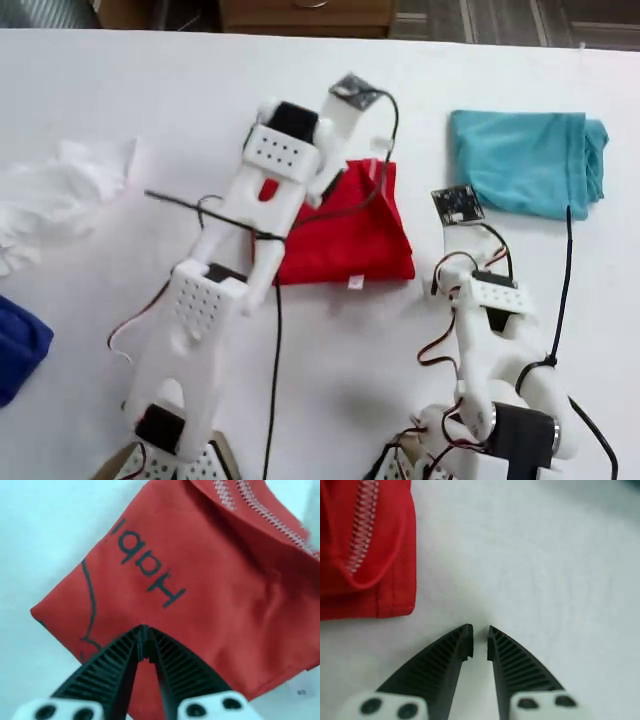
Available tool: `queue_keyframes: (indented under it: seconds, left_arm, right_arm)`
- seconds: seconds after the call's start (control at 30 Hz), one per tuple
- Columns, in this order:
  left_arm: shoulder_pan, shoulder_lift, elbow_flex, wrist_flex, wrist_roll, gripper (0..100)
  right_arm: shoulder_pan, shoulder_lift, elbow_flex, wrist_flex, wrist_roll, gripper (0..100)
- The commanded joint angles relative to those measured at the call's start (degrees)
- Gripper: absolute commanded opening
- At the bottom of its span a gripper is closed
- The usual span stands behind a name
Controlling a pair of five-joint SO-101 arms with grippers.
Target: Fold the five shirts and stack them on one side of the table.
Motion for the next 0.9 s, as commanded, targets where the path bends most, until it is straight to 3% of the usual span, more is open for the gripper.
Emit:
queue_keyframes:
  seconds: [0.0, 0.3, 0.47, 0.57, 0.87]
  left_arm:
    - [-1.7, -4.0, 4.6, -4.3, -0.1, 3]
    - [0.0, -4.0, 1.7, -15.5, 0.4, 4]
    - [4.1, -3.0, 1.2, -17.3, 1.1, 20]
    - [4.8, -0.5, 0.4, -20.2, 4.7, 19]
    - [8.4, 7.1, -9.4, -21.9, 5.1, 18]
  right_arm:
    - [0.9, -1.8, 0.0, -1.5, -0.4, 6.2]
    - [0.9, -1.8, 0.0, -1.5, -0.4, 6.2]
    - [0.9, -1.8, 0.0, -1.5, -0.4, 6.2]
    - [0.9, -1.8, 0.0, -1.5, -0.4, 6.2]
    - [0.9, -1.8, 0.0, -1.5, -0.4, 6.2]
